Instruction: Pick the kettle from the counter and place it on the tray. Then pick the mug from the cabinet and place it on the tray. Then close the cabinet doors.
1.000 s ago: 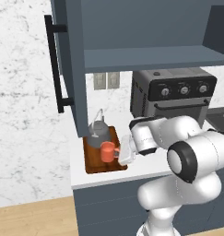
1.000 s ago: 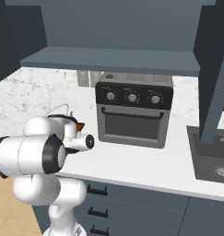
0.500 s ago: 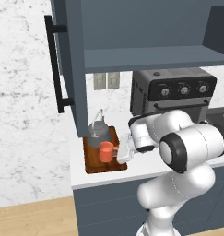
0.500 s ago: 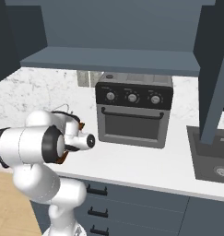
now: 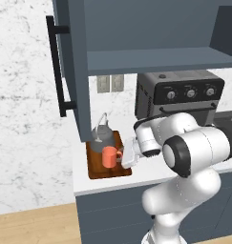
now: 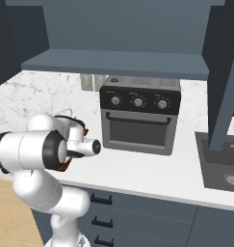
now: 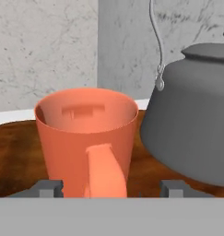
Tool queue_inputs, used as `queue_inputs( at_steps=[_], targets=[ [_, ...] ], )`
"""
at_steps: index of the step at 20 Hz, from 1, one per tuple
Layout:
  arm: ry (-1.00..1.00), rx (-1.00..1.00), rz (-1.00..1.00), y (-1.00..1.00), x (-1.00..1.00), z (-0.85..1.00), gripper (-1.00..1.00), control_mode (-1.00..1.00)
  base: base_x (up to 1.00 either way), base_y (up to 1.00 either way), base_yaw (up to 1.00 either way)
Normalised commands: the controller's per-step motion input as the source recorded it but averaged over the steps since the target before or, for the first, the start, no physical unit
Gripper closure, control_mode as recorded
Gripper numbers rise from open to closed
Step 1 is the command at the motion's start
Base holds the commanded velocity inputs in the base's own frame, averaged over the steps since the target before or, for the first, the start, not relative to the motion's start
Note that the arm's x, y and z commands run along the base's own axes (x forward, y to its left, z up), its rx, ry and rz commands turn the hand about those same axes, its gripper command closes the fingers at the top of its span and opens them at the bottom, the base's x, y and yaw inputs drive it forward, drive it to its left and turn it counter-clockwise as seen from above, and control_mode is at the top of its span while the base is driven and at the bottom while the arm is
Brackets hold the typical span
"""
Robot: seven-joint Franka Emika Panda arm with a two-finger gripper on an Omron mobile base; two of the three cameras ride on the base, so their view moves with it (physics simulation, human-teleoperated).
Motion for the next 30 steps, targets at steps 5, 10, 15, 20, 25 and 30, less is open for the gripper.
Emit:
queue_inputs(
  at_steps=[5,10,15,20,25,30],
  targets=[
    [-0.06,0.00,0.01,0.00,0.00,0.21,-1.00,-1.00,0.00,0.00,0.00],
    [0.00,0.00,0.00,0.00,-0.08,0.59,-1.00,-1.00,0.00,0.00,0.00],
    [0.01,0.00,0.00,-0.11,-0.25,0.97,-1.00,-1.00,0.00,0.00,0.00],
    [0.08,0.00,0.00,-0.19,-0.37,0.91,-1.00,-1.00,0.00,0.00,0.00],
    [0.11,0.00,-0.02,-0.20,-0.52,0.48,-1.00,-1.00,0.00,0.00,0.00],
    [0.02,0.00,-0.03,-0.06,-0.09,0.00,-1.00,-1.00,0.00,0.00,0.00]
  ],
)
